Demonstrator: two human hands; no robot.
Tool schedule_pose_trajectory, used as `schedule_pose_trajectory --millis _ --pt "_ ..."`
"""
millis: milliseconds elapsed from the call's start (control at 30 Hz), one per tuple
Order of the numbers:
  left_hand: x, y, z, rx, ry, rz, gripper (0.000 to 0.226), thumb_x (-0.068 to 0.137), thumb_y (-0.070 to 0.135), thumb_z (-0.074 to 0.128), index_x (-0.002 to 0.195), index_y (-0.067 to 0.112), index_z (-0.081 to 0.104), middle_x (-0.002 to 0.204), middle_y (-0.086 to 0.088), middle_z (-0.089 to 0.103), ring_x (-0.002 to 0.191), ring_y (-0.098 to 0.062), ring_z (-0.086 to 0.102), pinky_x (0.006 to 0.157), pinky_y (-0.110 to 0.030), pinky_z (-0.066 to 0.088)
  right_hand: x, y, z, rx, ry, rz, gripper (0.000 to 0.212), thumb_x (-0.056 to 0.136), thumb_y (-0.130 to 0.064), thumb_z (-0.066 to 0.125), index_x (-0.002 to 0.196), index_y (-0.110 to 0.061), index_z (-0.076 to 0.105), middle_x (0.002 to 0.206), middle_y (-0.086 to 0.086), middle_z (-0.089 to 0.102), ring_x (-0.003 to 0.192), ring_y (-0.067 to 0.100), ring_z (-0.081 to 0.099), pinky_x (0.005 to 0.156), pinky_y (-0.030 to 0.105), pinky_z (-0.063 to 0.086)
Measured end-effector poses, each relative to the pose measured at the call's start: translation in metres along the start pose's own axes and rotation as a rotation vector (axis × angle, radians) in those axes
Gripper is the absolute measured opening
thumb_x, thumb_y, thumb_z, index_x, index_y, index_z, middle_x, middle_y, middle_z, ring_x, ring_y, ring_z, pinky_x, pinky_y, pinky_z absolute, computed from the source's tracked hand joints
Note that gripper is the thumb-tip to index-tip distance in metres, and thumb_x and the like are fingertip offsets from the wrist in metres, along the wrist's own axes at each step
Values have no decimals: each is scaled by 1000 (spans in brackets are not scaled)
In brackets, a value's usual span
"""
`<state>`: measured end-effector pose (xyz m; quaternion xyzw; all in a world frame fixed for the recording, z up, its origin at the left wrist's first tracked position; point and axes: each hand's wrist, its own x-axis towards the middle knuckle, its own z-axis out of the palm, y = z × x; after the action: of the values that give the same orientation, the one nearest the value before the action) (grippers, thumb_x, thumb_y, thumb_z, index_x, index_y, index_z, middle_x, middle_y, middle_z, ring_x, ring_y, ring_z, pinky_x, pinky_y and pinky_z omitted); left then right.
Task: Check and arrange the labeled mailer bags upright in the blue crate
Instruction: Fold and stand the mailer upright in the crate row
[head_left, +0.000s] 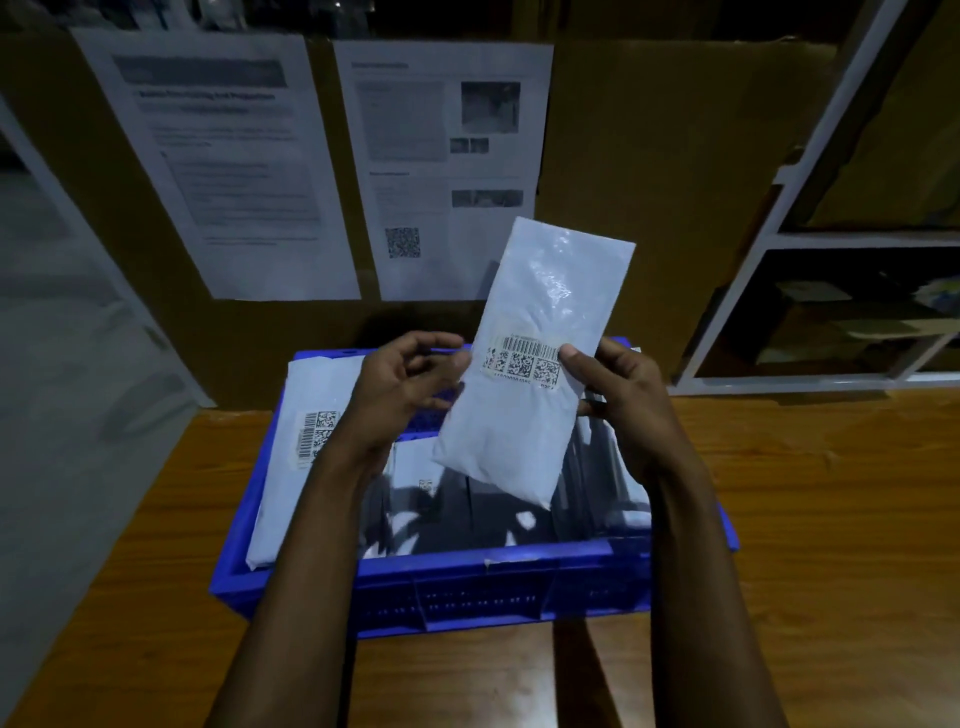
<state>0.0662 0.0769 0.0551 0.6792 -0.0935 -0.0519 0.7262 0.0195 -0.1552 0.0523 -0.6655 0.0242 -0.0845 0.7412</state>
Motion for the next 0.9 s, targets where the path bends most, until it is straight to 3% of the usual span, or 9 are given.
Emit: schedule_pose_trajectory --millis 133,300,367,433,533,667,733,800,900 --pt "14 8 13 62 -48 -5 19 90 18 75 108 12 73 96 -2 79 85 -10 73 62 -24 54 -3 -5 4 -7 -43 23 25 101 -12 61 124 -5 69 99 -1 79 84 10 75 61 19 54" --pt "15 5 19 96 -38 5 19 88 18 77 103 7 76 95 -7 80 85 -18 74 71 -36 55 -7 -5 -5 -63 -38 35 22 100 -17 63 119 -7 70 98 0 77 80 18 68 62 22 51" --pt "14 3 20 74 -6 18 18 88 16 76 103 6 75 92 -7 80 82 -17 74 66 -32 56 -8 -3 -6 -70 -14 43 25 99 -20 67 119 -6 70 94 9 66 77 23 54 60 25 46" --pt "12 4 19 40 37 20 18 89 15 76 103 5 74 90 -4 80 81 -14 75 62 -27 57 -9 -3 -4 -76 11 36 21 97 -15 69 116 -7 71 90 16 59 68 16 52 55 22 48" --pt "10 7 12 39 120 29 15 89 14 76 101 5 75 89 -5 80 79 -14 76 59 -21 56 -11 -5 4 -110 23 -8 9 96 -12 71 101 -19 72 75 8 64 58 8 56 53 21 48" --pt "13 4 -3 197 223 33 15 85 19 81 94 8 77 85 -8 79 70 -17 74 57 -28 57 -1 -1 14 -217 5 -23 1 96 -13 72 95 -14 72 55 -10 61 48 4 52 49 22 44" --pt "19 -7 -14 295 279 -32 16 83 23 83 94 13 77 84 -7 79 69 -19 73 60 -33 58 10 7 21 -334 -4 -9 5 95 -17 74 89 -16 74 53 -8 61 46 7 55 52 25 49" --pt "21 -20 -22 464 329 -100 21 81 27 85 97 18 75 86 -4 78 77 -22 74 72 -39 62 24 21 29 -483 -21 51 10 93 -21 76 86 -14 75 57 -3 67 46 11 63 57 27 54" --pt "12 -30 -28 664 426 -126 23 81 29 83 101 23 72 78 5 71 86 -19 71 81 -30 53 44 49 45 -625 -132 245 15 93 -15 75 85 -2 73 59 5 70 50 15 70 57 29 61"
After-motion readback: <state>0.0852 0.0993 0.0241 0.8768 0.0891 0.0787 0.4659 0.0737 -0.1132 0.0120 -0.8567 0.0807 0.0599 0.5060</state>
